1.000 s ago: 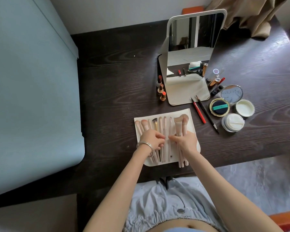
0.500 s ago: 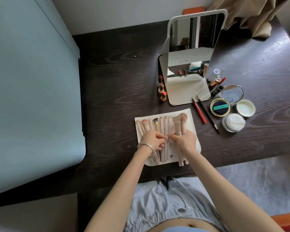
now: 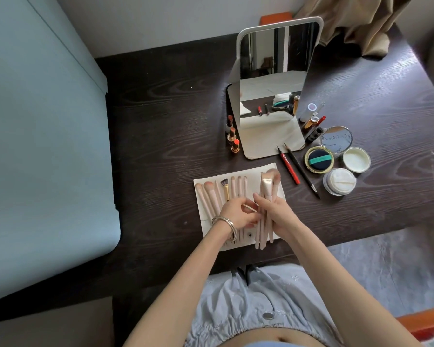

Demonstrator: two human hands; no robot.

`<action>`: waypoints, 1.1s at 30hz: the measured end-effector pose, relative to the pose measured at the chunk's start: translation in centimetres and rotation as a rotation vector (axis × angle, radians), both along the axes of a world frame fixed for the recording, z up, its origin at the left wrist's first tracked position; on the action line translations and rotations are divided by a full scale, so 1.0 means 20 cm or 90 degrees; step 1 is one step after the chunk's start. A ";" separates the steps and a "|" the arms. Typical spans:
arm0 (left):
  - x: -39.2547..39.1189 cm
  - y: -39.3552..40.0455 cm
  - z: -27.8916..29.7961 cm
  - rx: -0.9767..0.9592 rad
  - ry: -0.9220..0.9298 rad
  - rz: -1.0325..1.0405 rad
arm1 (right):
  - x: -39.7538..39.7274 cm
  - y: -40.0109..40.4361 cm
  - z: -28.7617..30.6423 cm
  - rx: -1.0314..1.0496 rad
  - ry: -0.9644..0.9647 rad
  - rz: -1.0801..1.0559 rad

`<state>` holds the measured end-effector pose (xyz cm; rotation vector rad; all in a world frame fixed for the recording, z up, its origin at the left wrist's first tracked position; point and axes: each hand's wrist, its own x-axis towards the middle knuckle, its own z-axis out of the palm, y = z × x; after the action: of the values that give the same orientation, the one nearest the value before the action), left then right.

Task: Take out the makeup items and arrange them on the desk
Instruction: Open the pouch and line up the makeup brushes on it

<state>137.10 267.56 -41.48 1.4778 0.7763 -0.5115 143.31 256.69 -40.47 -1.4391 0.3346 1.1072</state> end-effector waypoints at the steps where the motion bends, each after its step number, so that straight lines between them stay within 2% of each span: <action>1: 0.00 0.00 0.00 0.010 -0.001 0.000 | 0.00 0.00 0.01 0.012 0.009 0.009; 4: -0.01 0.01 -0.01 0.021 0.006 -0.006 | 0.01 -0.01 -0.01 0.003 0.024 0.025; 7: -0.01 0.03 0.00 -0.058 0.024 0.017 | 0.00 0.00 -0.03 -0.020 0.025 -0.017; 11: -0.02 0.04 0.01 -0.115 0.039 0.087 | -0.01 0.01 -0.06 -0.108 -0.071 -0.008; 15: -0.02 0.01 -0.03 -0.055 0.052 0.105 | -0.01 -0.01 -0.08 -0.153 -0.139 -0.074; 19: -0.03 0.00 -0.06 0.001 0.055 0.061 | -0.01 -0.02 -0.07 -0.147 -0.160 -0.028; 22: -0.03 0.00 -0.06 0.016 0.049 0.041 | -0.02 -0.01 -0.09 -0.196 -0.192 0.003; 33: -0.05 0.03 -0.05 0.148 0.024 0.020 | 0.00 0.08 -0.10 -0.282 -0.243 -0.011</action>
<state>136.02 268.21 -42.51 1.6705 0.9117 -0.4376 143.22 258.23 -42.37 -1.9961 0.3288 0.7448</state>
